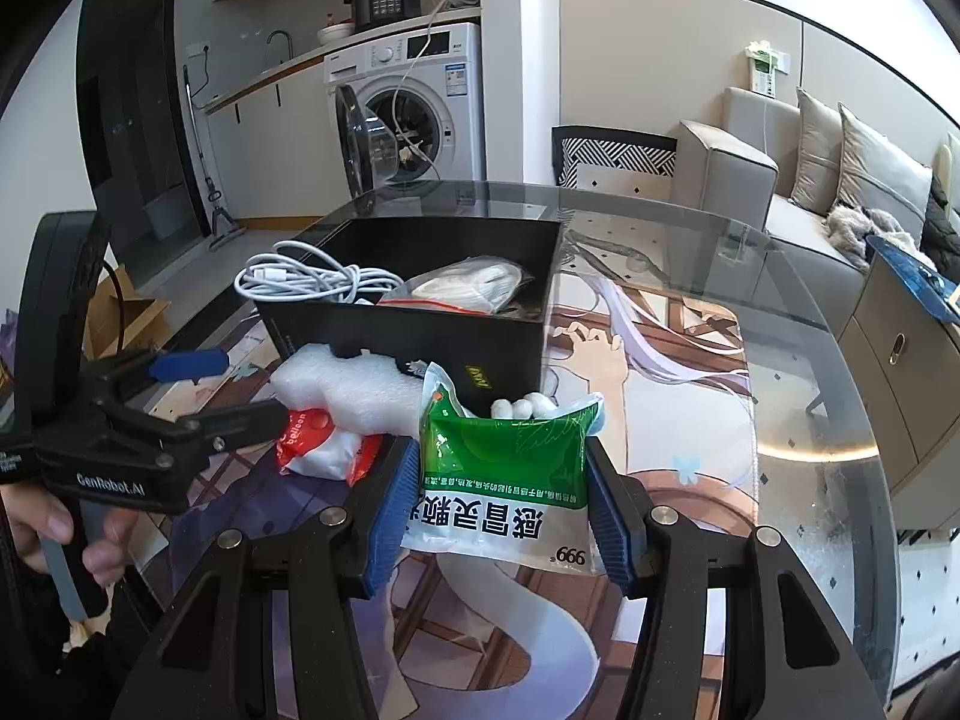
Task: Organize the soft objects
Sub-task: 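Lower the right gripper onto the green-and-white sachet and close, then grasp the white foam block with the left gripper while the right gripper holds the sachet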
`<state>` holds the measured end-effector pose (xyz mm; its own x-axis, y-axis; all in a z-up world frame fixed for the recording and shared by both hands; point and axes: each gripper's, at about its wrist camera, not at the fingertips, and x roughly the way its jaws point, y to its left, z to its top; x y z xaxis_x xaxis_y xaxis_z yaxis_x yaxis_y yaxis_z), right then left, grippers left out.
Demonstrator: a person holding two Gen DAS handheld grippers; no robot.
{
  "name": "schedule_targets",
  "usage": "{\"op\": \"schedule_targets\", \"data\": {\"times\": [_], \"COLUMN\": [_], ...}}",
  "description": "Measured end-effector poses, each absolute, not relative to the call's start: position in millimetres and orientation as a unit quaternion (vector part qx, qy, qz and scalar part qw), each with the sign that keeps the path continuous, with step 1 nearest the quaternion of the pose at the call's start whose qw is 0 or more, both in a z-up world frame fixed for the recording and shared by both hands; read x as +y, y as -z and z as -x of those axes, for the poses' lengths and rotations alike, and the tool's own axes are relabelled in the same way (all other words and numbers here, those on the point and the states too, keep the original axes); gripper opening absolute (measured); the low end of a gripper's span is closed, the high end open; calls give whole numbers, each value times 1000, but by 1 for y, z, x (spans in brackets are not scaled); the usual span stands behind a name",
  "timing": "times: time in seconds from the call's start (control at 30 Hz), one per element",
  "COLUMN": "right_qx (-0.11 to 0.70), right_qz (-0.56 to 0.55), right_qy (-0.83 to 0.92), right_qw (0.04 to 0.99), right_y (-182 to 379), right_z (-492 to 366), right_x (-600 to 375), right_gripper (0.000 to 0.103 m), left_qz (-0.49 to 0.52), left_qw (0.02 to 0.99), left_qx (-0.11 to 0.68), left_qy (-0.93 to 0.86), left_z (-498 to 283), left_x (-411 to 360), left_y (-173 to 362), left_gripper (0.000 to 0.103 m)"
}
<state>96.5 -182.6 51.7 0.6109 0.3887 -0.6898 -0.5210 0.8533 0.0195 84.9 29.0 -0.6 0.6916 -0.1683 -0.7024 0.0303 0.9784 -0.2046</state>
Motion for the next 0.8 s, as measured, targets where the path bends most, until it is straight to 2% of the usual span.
{"op": "schedule_targets", "data": {"times": [0.6, 0.67, 0.8], "right_qx": [367, 373, 377], "right_qz": [74, 75, 74], "right_qy": [-252, -248, -246], "right_qw": [892, 891, 890], "right_y": [-48, -46, -43], "right_z": [-105, -107, -108], "right_x": [-196, -197, -199], "right_gripper": [54, 54, 54], "left_qz": [55, 46, 50], "left_qw": [916, 914, 910], "left_qx": [392, 397, 406], "left_qy": [69, 67, 71], "left_z": [-111, -114, -120], "left_x": [-9, -11, -12], "left_y": [6, 8, 11], "left_gripper": [100, 97, 85]}}
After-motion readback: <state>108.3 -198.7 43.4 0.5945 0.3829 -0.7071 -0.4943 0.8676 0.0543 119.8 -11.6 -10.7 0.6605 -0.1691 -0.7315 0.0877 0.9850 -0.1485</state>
